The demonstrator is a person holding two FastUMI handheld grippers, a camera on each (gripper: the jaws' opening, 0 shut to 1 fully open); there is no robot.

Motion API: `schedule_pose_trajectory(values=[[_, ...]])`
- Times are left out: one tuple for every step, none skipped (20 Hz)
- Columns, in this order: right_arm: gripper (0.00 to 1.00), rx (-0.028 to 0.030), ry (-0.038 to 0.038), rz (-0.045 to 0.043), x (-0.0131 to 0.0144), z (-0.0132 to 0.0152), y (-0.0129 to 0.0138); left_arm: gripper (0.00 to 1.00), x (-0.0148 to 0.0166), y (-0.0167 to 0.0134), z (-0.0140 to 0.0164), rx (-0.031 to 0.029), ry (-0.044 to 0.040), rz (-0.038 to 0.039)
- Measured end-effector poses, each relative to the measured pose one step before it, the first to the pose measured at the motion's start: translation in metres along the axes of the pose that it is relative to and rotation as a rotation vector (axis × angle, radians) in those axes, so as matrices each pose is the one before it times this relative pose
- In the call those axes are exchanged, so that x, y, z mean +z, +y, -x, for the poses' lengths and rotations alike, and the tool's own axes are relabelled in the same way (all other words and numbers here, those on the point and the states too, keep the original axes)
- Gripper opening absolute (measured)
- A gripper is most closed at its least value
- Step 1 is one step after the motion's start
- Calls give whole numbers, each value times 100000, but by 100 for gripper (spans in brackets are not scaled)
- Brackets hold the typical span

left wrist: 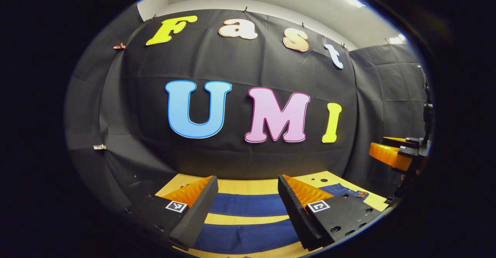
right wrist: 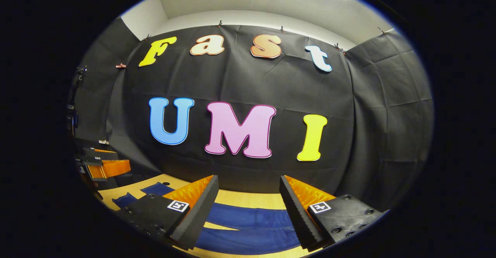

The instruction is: Grasp the waist and the cuffs of the jeans and fold them to make the two legs overlap; first hold the waist and fold one-third of the jeans toward the cuffs, then hold the cuffs and fold the remaining one-third in the same direction to finish folding.

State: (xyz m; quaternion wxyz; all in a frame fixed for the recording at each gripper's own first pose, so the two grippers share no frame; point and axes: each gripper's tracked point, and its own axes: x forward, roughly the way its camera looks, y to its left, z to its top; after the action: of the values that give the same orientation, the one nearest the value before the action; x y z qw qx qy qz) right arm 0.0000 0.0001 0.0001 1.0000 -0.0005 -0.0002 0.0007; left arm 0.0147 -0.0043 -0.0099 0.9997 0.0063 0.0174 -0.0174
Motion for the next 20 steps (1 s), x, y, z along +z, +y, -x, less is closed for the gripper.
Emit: schedule_pose_trajectory(values=[[94, 388, -1585, 1212, 232, -289, -14, 97, 39, 114, 119, -86, -234, 480], [94, 329, 2384, -431, -355, 230, 129, 96, 85, 156, 107, -30, -209, 271], [96, 106, -399, -514, 60, -31, 40, 97, -131, 349, 61, 615, -375, 3], [96, 178, 989, 247, -122, -11, 13, 97, 70, 522, 4, 497, -104, -675], [94, 95, 224, -414, -77, -73, 2, 97, -65, 566, -12, 623, -351, -2583], [94, 6, -7, 281, -90, -56, -4, 97, -369, 823, -119, -78, 1174, -5235], [94, 35, 47, 78, -151, -81, 39, 97, -985, 1014, -34, -16, 1672, -7871], [96, 211, 304, -86, -173, -138, 127, 96, -873, 1057, 148, 67, 1372, -6761], [94, 230, 1297, -1235, -232, -206, 146, 96, -1592, 851, -49, -1691, 2720, -6742], [94, 1056, 1387, -2453, -416, -98, 378, 98, -1764, 590, 191, -2723, 3566, -5456], [96, 753, 34, -1990, 41, -148, 356, 98, -2351, 359, 304, -3244, 4292, -5232], [96, -301, -372, -1047, 182, -255, 20, 98, -2398, 562, 153, -2425, 4842, -4679], [96, -473, 241, 502, -352, -19, -143, 98, -2849, 685, 437, -2468, 5005, -4706], [96, -712, 560, 1446, -379, -7, -207, 98, -2679, 829, 291, -1781, 5272, -5091], [96, -891, 546, 1221, -376, 74, -280, 98, -2588, 741, 123, -1456, 5815, -5340], [96, -772, 22, 1119, -284, 135, -164, 98, -2433, 471, 214, -2248, 4907, -5716], [94, -754, 571, 1281, -522, 191, -112, 98, -2831, 193, -52, -3134, 5408, -6479], [96, -633, 775, 1076, -555, 257, -143, 98, -2239, -191, -261, -3652, 4435, -5407], [96, -1190, 1554, 1367, -719, 339, -307, 98, -2740, -707, -518, -4652, 6459, -7382], [96, -961, 854, 908, -459, 357, -293, 99, -1997, -468, -856, -3250, 4455, -6773]])
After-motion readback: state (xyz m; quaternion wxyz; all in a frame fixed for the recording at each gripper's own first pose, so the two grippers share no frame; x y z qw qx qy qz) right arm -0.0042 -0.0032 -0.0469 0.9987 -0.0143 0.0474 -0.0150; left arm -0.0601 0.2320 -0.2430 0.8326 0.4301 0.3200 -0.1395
